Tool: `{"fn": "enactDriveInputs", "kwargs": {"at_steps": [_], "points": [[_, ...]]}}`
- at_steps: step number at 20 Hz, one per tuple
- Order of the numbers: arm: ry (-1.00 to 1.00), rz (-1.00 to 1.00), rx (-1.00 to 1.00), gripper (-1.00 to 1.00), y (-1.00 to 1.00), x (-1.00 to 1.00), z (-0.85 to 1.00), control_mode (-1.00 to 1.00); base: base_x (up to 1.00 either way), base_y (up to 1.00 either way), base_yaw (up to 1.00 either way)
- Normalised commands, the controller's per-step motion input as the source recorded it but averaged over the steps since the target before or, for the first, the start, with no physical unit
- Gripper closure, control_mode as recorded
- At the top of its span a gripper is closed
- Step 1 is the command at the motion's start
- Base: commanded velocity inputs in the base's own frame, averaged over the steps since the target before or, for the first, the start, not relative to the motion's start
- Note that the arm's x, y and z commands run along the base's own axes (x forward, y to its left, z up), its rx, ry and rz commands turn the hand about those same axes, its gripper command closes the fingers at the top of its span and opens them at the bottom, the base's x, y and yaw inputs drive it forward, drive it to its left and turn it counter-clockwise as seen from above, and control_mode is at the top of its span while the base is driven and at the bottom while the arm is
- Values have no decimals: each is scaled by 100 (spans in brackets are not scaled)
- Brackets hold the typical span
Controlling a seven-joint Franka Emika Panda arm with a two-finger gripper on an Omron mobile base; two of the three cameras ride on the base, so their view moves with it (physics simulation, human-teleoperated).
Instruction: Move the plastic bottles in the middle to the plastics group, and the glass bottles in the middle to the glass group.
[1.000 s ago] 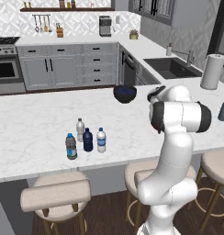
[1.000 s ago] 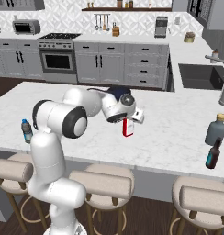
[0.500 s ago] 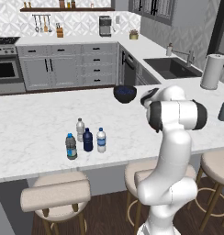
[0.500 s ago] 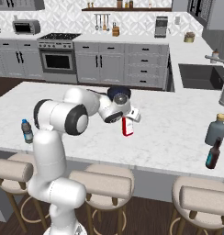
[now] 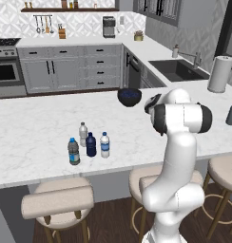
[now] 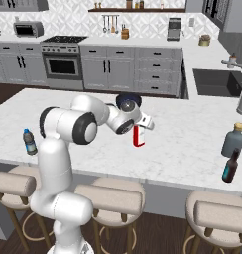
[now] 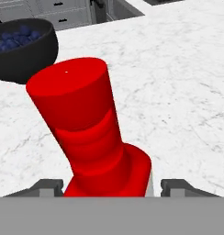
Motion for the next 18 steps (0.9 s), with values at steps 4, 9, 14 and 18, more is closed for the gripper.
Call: {"fn": "enactDriveInputs", "kwargs": {"at_steps": [4,9,14,18], "points": [[0,-2,-1,100,-19,0,-29,-100,0,0,0],[0,-1,0,100,-15,-11,-24,-100,0,0,0],[-3,-3,0,100,-26,-38,-4,-100,0,0,0],[-8,-11,-1,100,-56,-37,0,-100,0,0,0]]}}
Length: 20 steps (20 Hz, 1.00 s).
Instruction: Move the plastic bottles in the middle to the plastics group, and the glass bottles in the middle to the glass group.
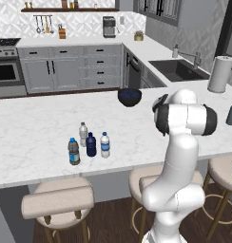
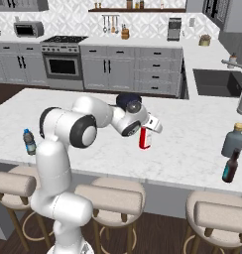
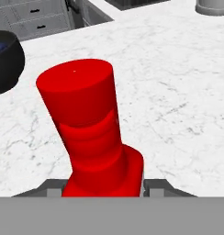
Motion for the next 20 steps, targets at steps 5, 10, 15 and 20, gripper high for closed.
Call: {"fn": "enactDriveInputs", "kwargs": {"at_steps": [5,10,15,20], "points": [[-10,-16,0,100,-64,-34,9,-100,0,0,0],[-6,-23,0,100,-74,-23,3,-100,0,0,0],[-4,-21,0,100,-73,-12,1,-100,0,0,0],[0,-17,0,100,-77,-5,0,-100,0,0,0]]}}
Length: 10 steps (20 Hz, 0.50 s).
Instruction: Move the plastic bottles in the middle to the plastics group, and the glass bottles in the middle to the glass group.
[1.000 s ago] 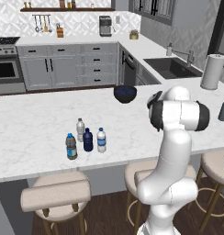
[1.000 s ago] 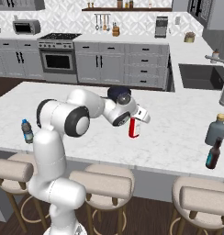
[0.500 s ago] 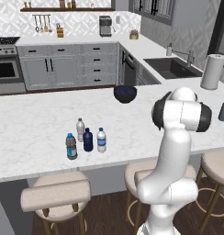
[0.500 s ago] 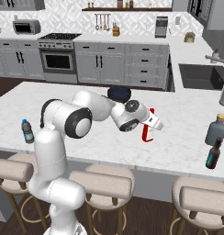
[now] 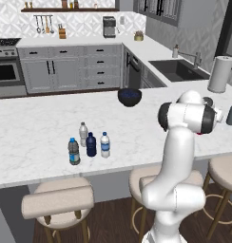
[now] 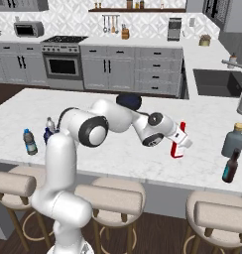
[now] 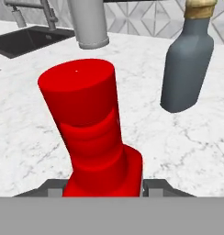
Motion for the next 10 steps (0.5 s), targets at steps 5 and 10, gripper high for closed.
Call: {"fn": "enactDriveInputs", "kwargs": {"at_steps": [5,10], "points": [[-4,-8,0,100,-70,-8,0,-100,0,0,0],[-4,-2,0,100,-58,-4,-12,-100,0,0,0]]}}
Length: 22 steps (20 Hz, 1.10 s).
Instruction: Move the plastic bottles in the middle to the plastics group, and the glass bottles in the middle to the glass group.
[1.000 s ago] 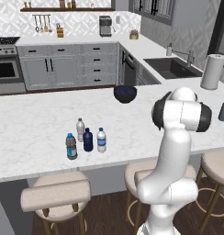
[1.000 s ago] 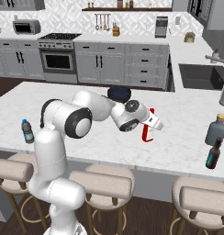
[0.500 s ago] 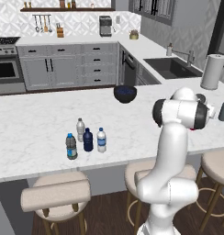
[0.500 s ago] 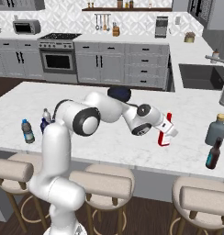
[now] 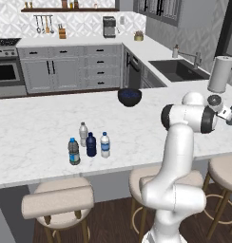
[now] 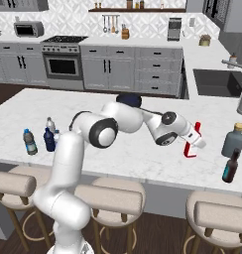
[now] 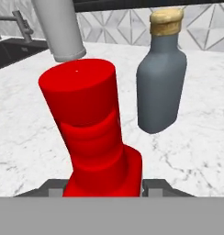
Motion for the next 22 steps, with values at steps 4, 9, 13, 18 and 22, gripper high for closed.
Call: {"fn": "enactDriveInputs", "kwargs": {"at_steps": [4,9,13,18,22], "points": [[0,-3,0,100,-53,-1,-26,-100,0,0,0],[0,-3,0,100,-52,-5,-31,-100,0,0,0],[0,-3,0,100,-41,-4,-41,-100,0,0,0],[0,-3,-2,100,-21,-21,-59,-100,0,0,0],[0,-4,-11,100,2,-51,-78,-100,0,0,0]]}}
